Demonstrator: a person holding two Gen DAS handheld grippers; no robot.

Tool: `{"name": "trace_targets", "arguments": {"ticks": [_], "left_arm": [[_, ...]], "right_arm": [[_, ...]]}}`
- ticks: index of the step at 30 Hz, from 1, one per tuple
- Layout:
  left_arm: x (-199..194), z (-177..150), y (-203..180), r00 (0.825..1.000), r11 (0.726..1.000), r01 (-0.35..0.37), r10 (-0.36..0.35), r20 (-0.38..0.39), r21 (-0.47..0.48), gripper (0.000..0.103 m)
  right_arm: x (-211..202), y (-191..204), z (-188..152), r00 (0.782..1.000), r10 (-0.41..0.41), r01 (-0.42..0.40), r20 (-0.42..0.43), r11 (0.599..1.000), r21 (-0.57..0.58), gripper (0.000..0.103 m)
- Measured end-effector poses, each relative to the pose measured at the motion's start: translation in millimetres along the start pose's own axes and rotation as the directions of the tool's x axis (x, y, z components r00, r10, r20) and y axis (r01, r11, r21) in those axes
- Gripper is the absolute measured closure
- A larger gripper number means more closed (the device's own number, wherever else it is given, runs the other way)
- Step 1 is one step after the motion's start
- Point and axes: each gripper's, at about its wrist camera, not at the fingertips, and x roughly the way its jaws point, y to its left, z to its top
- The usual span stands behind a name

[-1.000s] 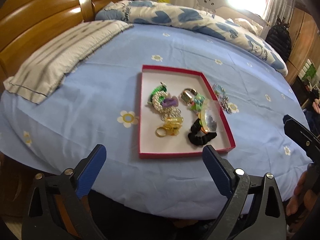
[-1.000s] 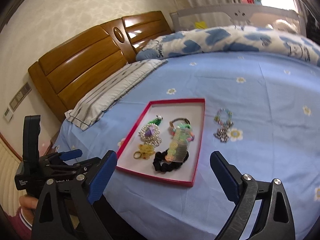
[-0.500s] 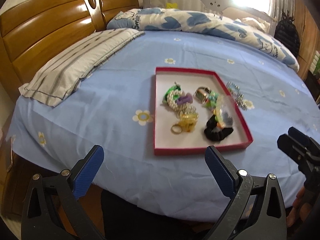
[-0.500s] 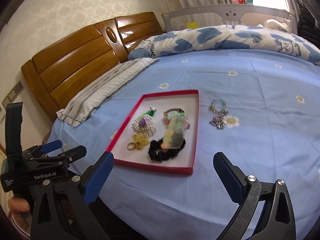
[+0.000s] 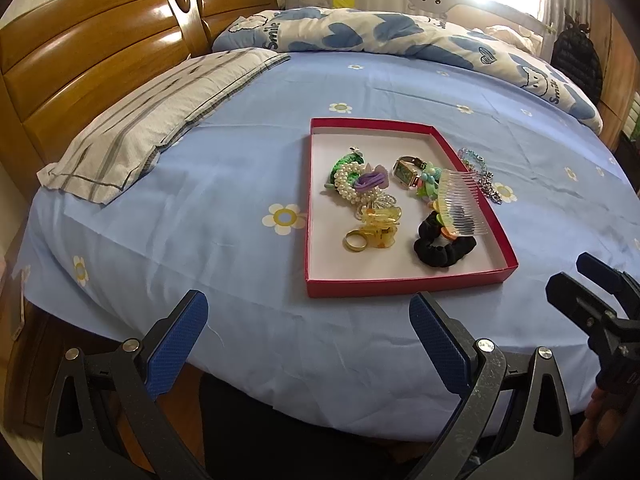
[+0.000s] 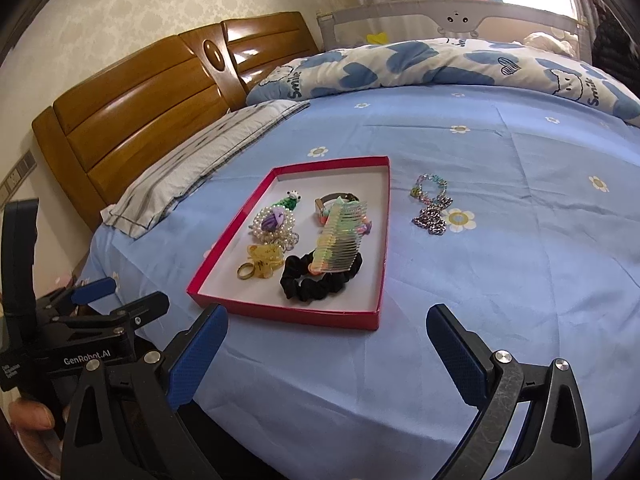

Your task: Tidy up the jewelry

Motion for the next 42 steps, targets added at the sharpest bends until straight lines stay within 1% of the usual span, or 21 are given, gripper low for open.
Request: {"name": "trace_targets", "arguments": {"ticks": [7, 42], "left_arm": [[1.1, -1.4, -0.4, 1.000, 1.000, -0.007, 0.007, 0.002, 0.000, 0.001], [-0.5, -0.7, -0.6, 1.000, 1.000, 0.006, -0.006, -0.001, 0.000, 0.001]], "right_arm": [[4.4, 0.7, -3.3, 1.000, 0.001, -0.001, -0.015, 1.000, -0.001, 0.002], [4.8, -1.6, -2.0, 1.000, -0.008, 0.008, -0.017, 1.000, -0.006, 0.002]]}}
